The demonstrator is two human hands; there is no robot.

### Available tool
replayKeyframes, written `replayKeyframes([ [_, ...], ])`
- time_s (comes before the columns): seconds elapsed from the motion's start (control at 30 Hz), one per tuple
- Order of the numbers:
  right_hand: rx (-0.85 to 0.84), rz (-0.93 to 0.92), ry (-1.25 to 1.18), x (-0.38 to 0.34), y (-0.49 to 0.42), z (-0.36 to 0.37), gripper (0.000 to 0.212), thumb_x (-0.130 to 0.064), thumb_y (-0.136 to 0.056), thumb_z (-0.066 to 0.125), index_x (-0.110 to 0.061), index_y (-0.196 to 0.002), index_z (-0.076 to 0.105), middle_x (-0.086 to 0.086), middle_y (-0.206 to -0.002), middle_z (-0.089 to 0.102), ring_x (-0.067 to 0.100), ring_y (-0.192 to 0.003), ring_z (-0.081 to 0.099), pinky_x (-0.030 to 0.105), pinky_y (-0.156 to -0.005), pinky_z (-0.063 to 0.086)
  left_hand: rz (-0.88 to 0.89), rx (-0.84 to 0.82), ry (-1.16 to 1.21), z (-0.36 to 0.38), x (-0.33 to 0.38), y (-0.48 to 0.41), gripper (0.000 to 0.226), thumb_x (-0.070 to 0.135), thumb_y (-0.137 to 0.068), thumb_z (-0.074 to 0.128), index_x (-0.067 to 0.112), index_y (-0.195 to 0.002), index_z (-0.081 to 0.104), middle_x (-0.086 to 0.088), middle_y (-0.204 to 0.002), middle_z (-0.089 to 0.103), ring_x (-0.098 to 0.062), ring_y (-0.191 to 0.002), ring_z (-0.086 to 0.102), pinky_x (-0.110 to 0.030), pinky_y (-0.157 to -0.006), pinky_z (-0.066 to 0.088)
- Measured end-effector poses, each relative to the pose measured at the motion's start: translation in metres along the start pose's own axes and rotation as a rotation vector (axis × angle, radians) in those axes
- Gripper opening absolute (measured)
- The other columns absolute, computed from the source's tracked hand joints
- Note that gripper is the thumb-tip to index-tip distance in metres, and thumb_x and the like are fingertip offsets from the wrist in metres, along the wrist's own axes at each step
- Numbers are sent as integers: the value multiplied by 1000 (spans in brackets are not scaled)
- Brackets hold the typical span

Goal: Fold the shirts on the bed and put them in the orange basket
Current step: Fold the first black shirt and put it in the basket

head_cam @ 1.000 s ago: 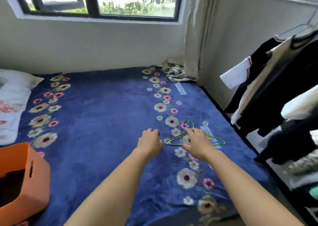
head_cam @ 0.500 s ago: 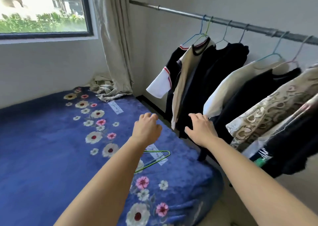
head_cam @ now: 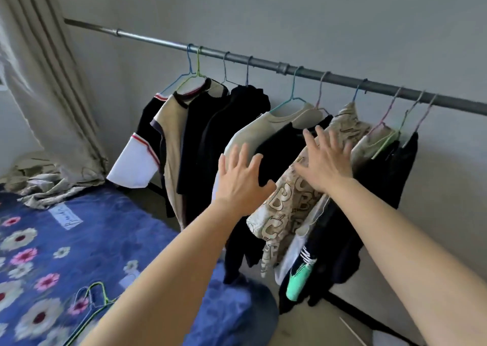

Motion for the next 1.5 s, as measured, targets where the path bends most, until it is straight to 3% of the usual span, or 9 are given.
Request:
replayKeyframes([
  [0.37,472,375,-332,239,-45,6,42,-29,-87,55,-3,-119,47,17,-124,46,35,-116,42,47,-90,35,340,199,109,71,238,-68,54,43,-86,40,14,-131,50,-11,-149,36,-26,-143,16,-39,-116,-7],
  [0.53,377,593,-718,290,-55,55,32,-26,-90,56,-2,-111,47,14,-116,54,31,-109,51,37,-81,39,386,94,113,115,285,-84,52,26,-81,42,6,-126,54,-12,-127,55,-30,-113,53,-38,-94,46],
  [0.67,118,633,-1240,298,-74,88,11,-17,-94,50,-8,-92,56,8,-92,60,19,-76,57,25,-58,37,209,-71,62,137,289,-97,66,4,-91,45,4,-149,15,-13,-139,39,-27,-123,45,-33,-99,41],
  [0.83,151,778,-1764,302,-76,81,12,0,-83,53,-6,-72,53,5,-64,51,7,-39,39,17,-37,27,39,-35,243,118,275,-107,51,-8,-83,43,9,-131,42,-9,-114,58,-29,-94,57,-40,-73,48],
  [0.93,228,705,-2011,296,-78,54,23,-4,-84,50,-8,-61,53,4,-57,52,9,-38,39,20,-39,24,-3,50,275,98,269,-109,42,-7,-83,40,9,-122,44,-3,-95,56,-24,-78,55,-41,-64,47],
  [1.03,62,481,-2208,264,-78,28,44,-13,-87,48,-12,-45,59,2,-50,53,10,-37,37,19,-39,20,-37,155,318,75,246,-98,26,2,-88,36,12,-109,49,1,-73,52,-23,-68,53,-38,-58,44],
  [1.27,-485,-62,-1783,127,-34,15,39,-26,-95,47,-10,-70,72,5,-64,62,9,-42,41,18,-39,29,-282,412,344,45,146,-3,18,14,-84,44,16,-85,62,12,-60,49,-7,-62,48,-29,-63,37],
  [1.37,-520,-106,-1733,65,-11,3,32,-25,-98,45,-10,-87,71,3,-71,52,8,-44,47,20,-41,38,-395,478,244,21,101,42,29,40,-78,44,23,-91,63,16,-74,51,-9,-87,44,-34,-86,32],
  [1.5,-531,-258,-1697,-33,36,-27,29,-20,-100,42,-10,-86,66,2,-65,47,10,-46,49,23,-47,41,-514,457,191,-21,49,97,39,68,-73,32,40,-93,51,17,-101,50,-5,-109,29,-31,-92,14],
])
Point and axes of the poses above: each hand's wrist, its own y-axis away from the middle knuckle, its own z-axis out of the palm, x = y × z, the point moved 8 cm from there along -y, towards the middle knuckle
